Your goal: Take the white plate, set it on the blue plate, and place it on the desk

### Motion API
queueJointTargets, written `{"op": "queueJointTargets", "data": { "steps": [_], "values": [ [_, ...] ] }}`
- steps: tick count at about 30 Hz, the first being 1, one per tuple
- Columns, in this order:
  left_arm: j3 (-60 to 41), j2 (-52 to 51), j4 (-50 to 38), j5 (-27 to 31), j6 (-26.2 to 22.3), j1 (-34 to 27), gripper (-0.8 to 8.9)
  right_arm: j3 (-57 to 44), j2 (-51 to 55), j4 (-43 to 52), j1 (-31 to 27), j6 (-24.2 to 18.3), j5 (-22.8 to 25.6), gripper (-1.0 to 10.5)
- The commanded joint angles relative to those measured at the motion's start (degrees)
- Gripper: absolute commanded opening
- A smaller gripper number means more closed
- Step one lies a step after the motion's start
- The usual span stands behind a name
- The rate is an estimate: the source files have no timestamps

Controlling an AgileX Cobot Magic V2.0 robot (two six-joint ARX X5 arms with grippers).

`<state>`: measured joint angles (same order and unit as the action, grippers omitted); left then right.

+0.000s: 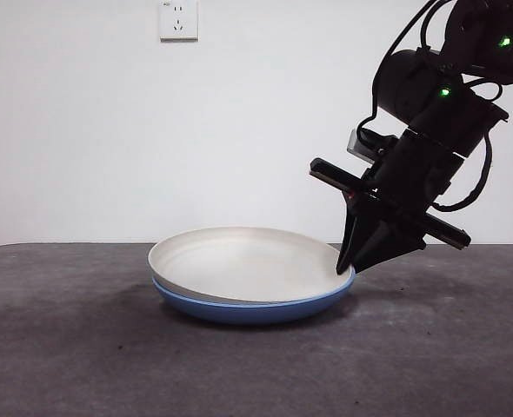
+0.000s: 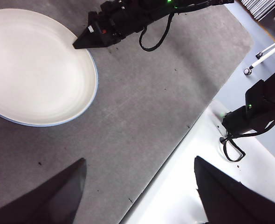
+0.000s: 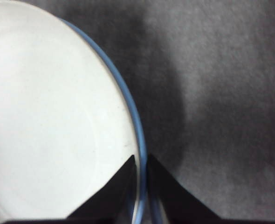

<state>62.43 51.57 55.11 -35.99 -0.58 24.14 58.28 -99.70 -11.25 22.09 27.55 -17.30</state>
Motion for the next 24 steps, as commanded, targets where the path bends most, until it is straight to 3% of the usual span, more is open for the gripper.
{"op": "queueJointTargets", "data": {
  "steps": [1, 5, 10, 20, 24],
  "values": [
    [0.48, 0.35, -0.33, -0.31, -0.7, 0.26, 3.72, 1.27, -1.03, 0.57, 0.35, 0.96, -0.31, 0.1],
    [0.48, 0.35, -0.28, -0.31, -0.7, 0.26, 3.71, 1.27, -1.03, -0.48, 0.35, 0.96, -0.22, 0.2],
    [0.48, 0.35, -0.26, -0.31, -0.7, 0.26, 3.71, 1.27, -1.03, -0.98, 0.37, 0.98, -0.24, 2.1],
    [0.48, 0.35, 0.15, -0.31, -0.7, 0.26, 3.72, 1.27, 1.49, -1.79, 0.52, 0.87, 0.72, 2.3],
    [0.48, 0.35, 0.17, -0.31, -0.7, 0.26, 3.72, 1.29, 5.75, -3.69, 0.15, -1.29, 2.1, 2.3]
  ]
}}
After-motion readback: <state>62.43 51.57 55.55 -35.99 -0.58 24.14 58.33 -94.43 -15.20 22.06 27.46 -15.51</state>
